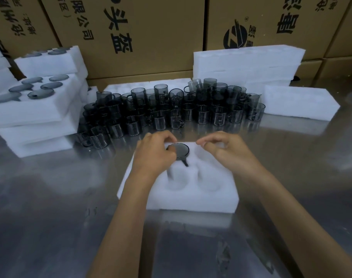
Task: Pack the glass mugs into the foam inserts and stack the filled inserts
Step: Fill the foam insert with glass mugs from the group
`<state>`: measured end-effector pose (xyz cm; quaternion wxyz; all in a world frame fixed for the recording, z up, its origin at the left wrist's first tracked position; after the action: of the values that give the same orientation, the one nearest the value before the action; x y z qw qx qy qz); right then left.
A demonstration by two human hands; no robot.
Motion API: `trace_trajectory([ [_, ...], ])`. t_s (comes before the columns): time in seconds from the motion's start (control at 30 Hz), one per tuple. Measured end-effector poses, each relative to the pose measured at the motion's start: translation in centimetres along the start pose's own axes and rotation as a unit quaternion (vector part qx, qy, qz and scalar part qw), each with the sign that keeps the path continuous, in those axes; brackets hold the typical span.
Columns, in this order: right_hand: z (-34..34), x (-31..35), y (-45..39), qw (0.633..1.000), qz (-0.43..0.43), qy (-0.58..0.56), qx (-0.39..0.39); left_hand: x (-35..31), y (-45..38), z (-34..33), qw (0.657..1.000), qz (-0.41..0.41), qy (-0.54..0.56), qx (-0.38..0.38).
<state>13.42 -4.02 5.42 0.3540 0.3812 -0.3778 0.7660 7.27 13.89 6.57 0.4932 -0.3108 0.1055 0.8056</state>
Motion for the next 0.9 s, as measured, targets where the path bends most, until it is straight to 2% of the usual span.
trace_trajectory([
  [0.17, -0.7, -1.3, -1.4, 0.998, 0.019, -0.013, -0.059, 0.3, 0.3, 0.0, 0.997, 0.014, -0.041, -0.067],
  [0.23, 0.0, -1.6, -2.5, 0.994, 0.033, -0.010, -0.107, 0.4, 0.3, -0.2, 0.995, 0.024, -0.056, -0.083],
  [0.3, 1.6, -2.2, -4.0, 0.983, 0.043, 0.050, -0.169, 0.5, 0.3, -0.3, 0.993, 0.032, -0.064, -0.094],
  [0.37, 3.3, -3.2, -5.7, 0.971, 0.027, 0.134, -0.197, 0.5, 0.2, -0.3, 0.991, 0.042, -0.067, -0.103],
  [0.57, 3.5, -8.3, -8.6, 0.949, -0.036, 0.295, -0.102, 0.8, -0.5, -0.3, 0.989, 0.058, -0.077, -0.113],
  [0.73, 3.6, -8.9, -9.0, 0.926, 0.027, 0.347, -0.147, 1.0, -0.7, -0.4, 0.988, 0.052, -0.086, -0.114],
  [0.9, 3.2, -8.6, -8.6, 0.913, 0.067, 0.378, -0.138, 1.0, -0.7, -0.6, 0.988, 0.052, -0.099, -0.110],
])
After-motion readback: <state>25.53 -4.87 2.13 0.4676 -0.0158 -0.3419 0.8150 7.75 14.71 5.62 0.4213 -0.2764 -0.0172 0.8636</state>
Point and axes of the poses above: each hand's wrist, its own y-axis away from the middle knuckle, its own z-axis out of the back of the hand, x = y × z, the point moved 6 cm from there along -y, towards the middle knuckle, and after that the axes turned 9 degrees about z, right-handed, at the moved point
